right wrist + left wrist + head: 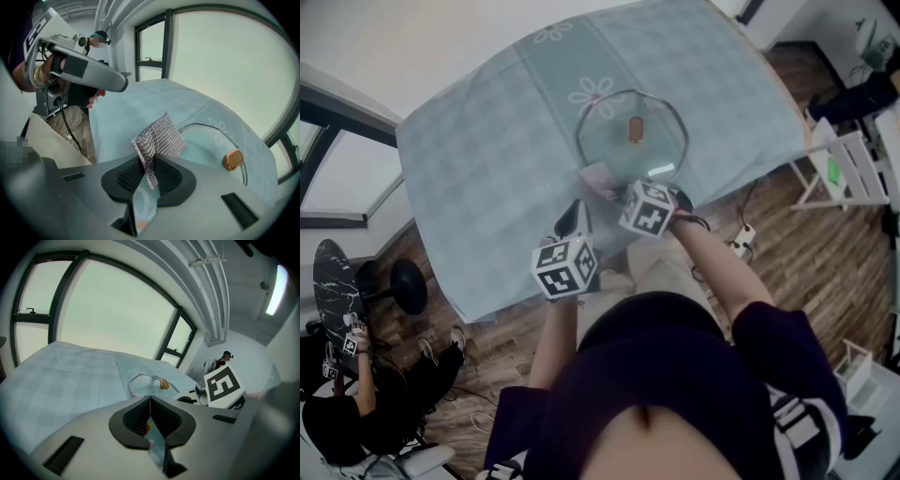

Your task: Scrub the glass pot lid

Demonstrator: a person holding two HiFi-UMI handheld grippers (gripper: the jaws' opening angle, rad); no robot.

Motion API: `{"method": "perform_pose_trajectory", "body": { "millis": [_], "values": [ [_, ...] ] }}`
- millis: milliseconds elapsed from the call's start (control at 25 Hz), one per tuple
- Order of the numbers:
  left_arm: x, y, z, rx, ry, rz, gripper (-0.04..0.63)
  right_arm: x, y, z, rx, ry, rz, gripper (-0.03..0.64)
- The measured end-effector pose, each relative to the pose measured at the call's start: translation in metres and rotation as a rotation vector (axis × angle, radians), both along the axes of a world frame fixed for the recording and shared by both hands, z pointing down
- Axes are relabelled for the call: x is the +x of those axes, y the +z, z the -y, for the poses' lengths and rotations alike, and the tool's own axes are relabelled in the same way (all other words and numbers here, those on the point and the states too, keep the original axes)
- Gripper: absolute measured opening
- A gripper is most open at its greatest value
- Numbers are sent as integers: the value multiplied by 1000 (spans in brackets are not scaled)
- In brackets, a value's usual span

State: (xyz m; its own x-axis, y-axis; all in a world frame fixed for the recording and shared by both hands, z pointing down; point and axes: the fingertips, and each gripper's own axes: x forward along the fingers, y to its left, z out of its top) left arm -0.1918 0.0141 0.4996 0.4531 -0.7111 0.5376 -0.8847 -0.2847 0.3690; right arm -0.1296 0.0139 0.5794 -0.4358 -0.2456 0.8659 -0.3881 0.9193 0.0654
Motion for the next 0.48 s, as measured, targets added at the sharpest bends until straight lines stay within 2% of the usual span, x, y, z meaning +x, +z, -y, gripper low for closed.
{"method": "perform_pose_trajectory", "body": {
  "millis": [480],
  "values": [
    [-12, -3, -22, 7, 38, -11, 2, 10, -34, -11, 93, 277, 122, 72]
  ]
}}
